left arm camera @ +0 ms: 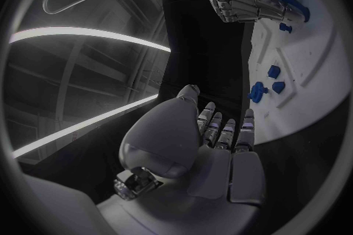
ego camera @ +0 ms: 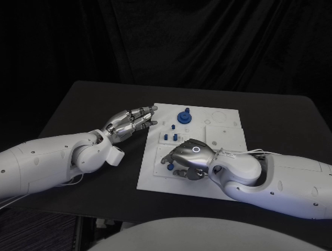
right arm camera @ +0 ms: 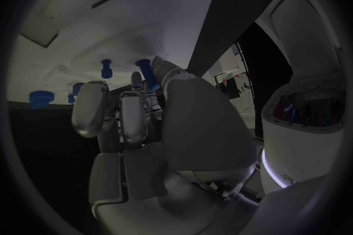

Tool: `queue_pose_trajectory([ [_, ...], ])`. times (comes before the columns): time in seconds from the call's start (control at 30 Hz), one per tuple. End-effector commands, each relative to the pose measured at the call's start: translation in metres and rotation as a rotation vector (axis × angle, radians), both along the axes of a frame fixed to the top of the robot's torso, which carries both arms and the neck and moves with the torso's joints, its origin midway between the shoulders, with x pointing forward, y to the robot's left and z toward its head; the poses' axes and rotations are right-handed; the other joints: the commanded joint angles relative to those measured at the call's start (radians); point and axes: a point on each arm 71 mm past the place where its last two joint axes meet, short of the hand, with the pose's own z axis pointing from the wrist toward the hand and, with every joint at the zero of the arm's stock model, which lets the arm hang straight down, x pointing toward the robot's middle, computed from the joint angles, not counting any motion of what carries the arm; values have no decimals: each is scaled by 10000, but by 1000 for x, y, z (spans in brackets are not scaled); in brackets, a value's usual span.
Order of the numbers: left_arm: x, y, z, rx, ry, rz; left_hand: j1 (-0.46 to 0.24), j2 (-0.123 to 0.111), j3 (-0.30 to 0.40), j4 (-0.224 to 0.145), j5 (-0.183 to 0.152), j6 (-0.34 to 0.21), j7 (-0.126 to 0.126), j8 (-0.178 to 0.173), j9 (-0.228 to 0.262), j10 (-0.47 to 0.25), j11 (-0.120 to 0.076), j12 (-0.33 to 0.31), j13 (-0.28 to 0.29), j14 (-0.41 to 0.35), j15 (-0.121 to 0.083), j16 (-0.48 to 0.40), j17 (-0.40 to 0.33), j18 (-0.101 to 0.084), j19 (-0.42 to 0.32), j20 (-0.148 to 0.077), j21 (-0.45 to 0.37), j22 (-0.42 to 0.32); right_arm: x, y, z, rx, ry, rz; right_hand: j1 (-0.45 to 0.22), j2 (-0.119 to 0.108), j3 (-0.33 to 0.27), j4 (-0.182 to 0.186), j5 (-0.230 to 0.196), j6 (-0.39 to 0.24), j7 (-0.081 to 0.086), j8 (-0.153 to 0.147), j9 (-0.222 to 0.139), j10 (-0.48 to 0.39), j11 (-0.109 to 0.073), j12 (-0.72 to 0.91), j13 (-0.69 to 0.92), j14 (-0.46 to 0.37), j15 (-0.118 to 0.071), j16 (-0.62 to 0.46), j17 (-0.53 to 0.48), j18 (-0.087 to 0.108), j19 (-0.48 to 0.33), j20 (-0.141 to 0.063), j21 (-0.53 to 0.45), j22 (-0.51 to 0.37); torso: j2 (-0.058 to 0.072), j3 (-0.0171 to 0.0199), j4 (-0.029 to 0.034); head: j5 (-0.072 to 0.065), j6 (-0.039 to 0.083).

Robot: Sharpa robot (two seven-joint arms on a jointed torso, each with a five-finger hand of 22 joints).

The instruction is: Assemble the parts on the task board

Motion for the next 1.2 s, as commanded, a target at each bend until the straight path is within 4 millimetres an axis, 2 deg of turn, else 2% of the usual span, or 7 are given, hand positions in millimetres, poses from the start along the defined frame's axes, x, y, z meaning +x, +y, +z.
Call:
queue_pose_trajectory([
  [0.03, -1, -2, 0, -169, -6, -65, 39, 20, 78, 5, -27, -76, 5, 1, -6, -59, 43, 0, 5, 4, -6, 24, 4, 103, 19, -1, 23, -9, 1, -2, -1, -93, -40, -174, 128, -95, -607, 281, -207, -1639, -343, -80, -622, -704, 96, -127, -5, -138, -35, -124, -160, 91, -144, -8, -291, 1460, -5, -1, -3, -3, -1],
  [0.1, -1, -1, 0, -167, -4, -64, 36, 35, 117, 10, -31, -74, 11, 4, -3, -61, 48, 5, 6, 3, -1, 24, 4, 102, 17, 3, 22, -26, 1, -3, 0, 52, -109, -200, 457, -373, -1089, 898, -307, -3022, -687, -174, -1166, -1249, 151, -139, 5, -260, -23, -255, -333, 142, -278, -19, -601, 1386, -3, -1, 1, -22, -1],
  [0.23, -1, -1, 0, -153, -6, -39, 36, 35, 117, 10, -31, -74, 11, 4, -3, -61, 48, 5, 6, 3, -1, 24, 4, 102, 17, 3, 22, -26, 2, -9, 6, 601, -227, -317, 514, -723, -1451, 999, -307, -4506, -1187, -294, -1728, -1976, 218, -61, 8, -688, 22, -737, -951, 301, -740, 34, -1571, 1143, -3, 1, -3, -35, -1],
  [0.43, -1, 1, 0, -132, -39, 38, 24, 22, 148, 16, -33, -53, 24, 10, 4, -62, 69, 14, 8, -24, -61, 13, -3, 108, -3, -12, 10, -67, 11, -32, 40, 2015, -837, -806, 498, -737, -1447, 1002, -240, -4588, -1217, -283, -1798, -2252, 235, 38, 19, -664, 35, -652, -837, 285, -721, 48, -1529, 1165, -3, 0, 0, -59, -1],
  [0.77, -1, 5, 1, -89, -184, 263, -116, -32, 213, 184, -124, 19, 55, 41, 31, -49, 104, 72, 14, -104, -299, -18, -22, 124, -179, -265, -87, -328, 34, -101, 109, 3346, -1105, -2980, 698, 316, -553, 860, 731, -220, 210, 636, -1009, -735, -24, 1984, 594, -150, 40, 7, -74, 94, -98, 27, -481, 1478, -12, 9, 21, -383, -1],
  [0.97, -1, 5, 1, -60, -218, 337, -125, -35, 215, 200, -118, 53, 55, 49, 38, -36, 100, 94, 17, -97, -309, -15, -19, 122, -165, -278, -81, -294, 40, -147, 115, 2577, -522, -4708, 334, 450, -424, 857, 661, 1489, 375, 1344, -549, 792, -672, 4308, 1966, 13, -483, 112, 74, 36, 89, -364, -129, 1553, -10, 10, 23, -649, -1],
  [1.2, -2, 6, 2, -73, -249, 367, -128, -35, 217, 206, -113, 60, 54, 52, 40, -32, 97, 99, 18, -93, -310, -13, -18, 122, -155, -280, -76, -275, 37, -182, 91, 1346, 1545, -6791, -725, 473, -305, 877, 948, 1968, 339, 1358, -208, 175, -751, 6268, 3886, -1166, -459, -1809, -2298, 467, -1042, -394, -2761, 851, -28, -8, 12, -930, -1],
])
